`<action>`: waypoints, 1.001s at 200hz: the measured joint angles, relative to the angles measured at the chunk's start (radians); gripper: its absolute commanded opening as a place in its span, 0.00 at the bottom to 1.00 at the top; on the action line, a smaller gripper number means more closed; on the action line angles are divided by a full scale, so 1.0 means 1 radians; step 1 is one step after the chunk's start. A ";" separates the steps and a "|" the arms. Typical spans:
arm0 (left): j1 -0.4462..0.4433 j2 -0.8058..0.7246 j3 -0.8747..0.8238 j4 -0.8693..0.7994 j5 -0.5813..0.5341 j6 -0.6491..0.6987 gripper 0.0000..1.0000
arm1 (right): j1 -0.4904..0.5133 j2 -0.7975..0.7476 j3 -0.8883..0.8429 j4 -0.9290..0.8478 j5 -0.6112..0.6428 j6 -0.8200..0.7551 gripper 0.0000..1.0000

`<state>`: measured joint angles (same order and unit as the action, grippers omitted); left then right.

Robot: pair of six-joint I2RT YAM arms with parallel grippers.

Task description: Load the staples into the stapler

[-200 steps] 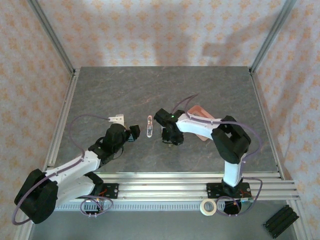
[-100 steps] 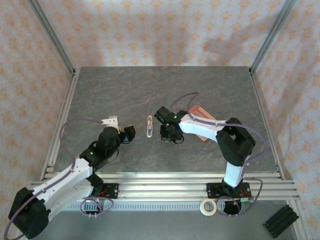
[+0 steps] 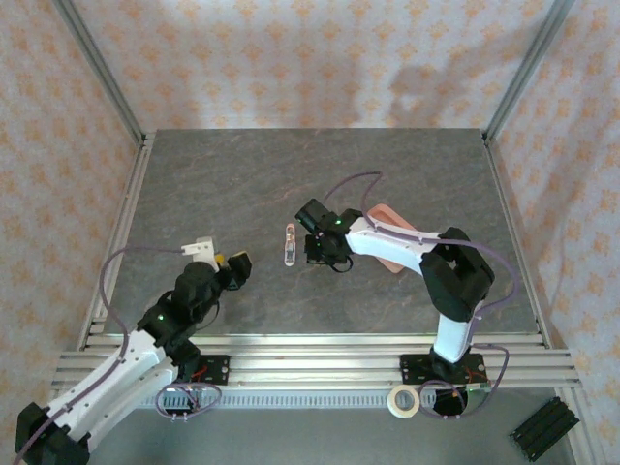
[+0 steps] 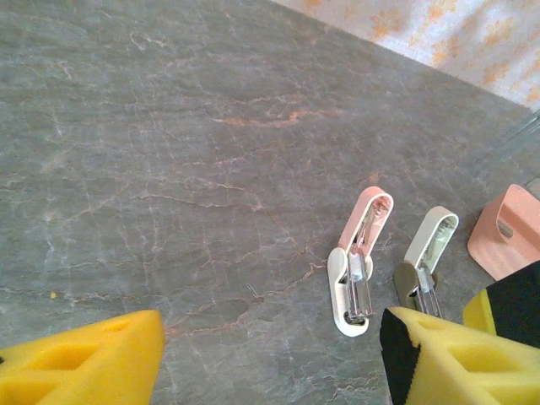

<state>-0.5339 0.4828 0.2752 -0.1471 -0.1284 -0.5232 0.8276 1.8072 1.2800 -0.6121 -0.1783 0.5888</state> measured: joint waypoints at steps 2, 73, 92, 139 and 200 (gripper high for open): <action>0.000 -0.011 -0.002 -0.005 -0.003 0.000 0.70 | 0.000 0.000 0.001 0.000 0.001 0.000 0.17; 0.000 -0.116 -0.019 -0.052 -0.036 0.024 0.71 | 0.001 0.002 0.018 0.000 0.040 -0.003 0.17; 0.000 -0.091 -0.024 -0.052 -0.036 0.031 0.71 | 0.001 0.000 0.005 0.011 0.051 -0.003 0.17; 0.000 -0.055 -0.024 -0.052 -0.038 0.076 0.71 | 0.003 -0.002 -0.009 0.057 0.057 -0.027 0.17; 0.000 -0.031 -0.034 0.001 -0.079 0.123 0.71 | 0.014 -0.005 -0.012 0.098 0.111 -0.051 0.17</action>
<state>-0.5339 0.4515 0.2409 -0.1463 -0.2073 -0.4000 0.8417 1.8019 1.2682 -0.5137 -0.0677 0.5373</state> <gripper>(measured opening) 0.714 0.167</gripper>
